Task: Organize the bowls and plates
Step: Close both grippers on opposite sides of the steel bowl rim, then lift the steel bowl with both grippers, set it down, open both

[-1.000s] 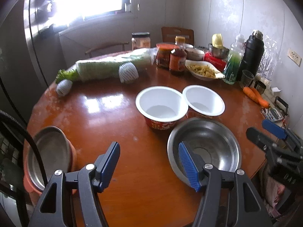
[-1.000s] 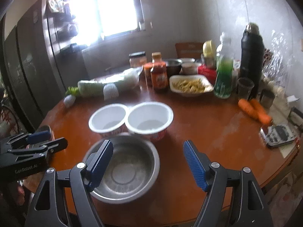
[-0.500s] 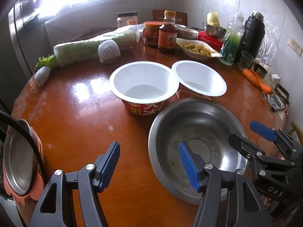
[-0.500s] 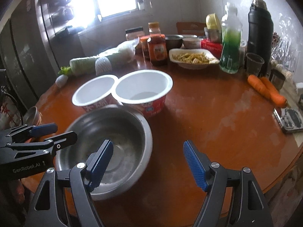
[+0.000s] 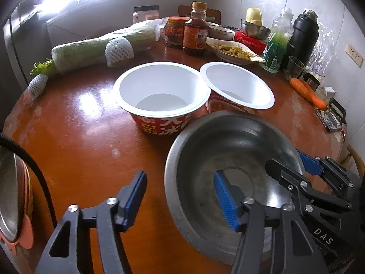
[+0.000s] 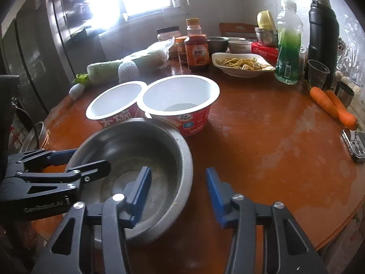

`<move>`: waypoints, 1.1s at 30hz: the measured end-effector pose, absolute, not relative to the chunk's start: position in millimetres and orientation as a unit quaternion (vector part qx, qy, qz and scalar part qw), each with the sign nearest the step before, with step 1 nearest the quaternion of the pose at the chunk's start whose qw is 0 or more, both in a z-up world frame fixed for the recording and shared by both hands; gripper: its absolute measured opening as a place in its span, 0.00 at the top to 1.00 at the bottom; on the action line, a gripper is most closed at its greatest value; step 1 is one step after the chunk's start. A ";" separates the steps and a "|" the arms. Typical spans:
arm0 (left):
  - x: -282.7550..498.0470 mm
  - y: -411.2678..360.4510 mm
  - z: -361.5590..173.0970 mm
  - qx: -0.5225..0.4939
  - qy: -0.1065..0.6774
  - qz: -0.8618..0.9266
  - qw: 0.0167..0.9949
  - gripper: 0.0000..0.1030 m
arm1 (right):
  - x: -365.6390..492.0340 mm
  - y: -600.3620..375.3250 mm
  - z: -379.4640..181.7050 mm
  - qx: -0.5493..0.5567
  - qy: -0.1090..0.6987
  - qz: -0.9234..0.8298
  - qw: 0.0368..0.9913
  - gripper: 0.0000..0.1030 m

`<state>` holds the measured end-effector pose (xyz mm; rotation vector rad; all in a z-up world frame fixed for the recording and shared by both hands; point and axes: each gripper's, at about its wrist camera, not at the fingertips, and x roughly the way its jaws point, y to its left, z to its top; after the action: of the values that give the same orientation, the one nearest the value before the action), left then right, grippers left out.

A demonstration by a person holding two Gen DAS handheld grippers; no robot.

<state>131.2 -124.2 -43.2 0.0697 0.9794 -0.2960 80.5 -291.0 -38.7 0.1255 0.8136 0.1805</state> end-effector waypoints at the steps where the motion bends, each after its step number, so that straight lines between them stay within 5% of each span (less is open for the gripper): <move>1: 130.7 -125.7 -43.8 0.035 0.469 -0.143 0.871 0.50 | 80.5 -289.7 -38.6 0.060 0.395 0.089 0.912 0.58; 4: 128.6 -130.3 -45.1 0.038 0.470 -0.154 0.868 0.66 | 80.0 -285.1 -37.5 0.057 0.396 0.095 0.911 0.60; 33: 94.5 -55.6 -10.3 0.010 0.437 -0.106 0.893 0.67 | 65.9 -210.2 -3.4 0.007 0.382 0.136 0.914 0.60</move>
<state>94.5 -55.6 -10.3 0.0207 0.9071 -0.2209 65.9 -210.2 -3.4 0.0143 0.7872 0.2803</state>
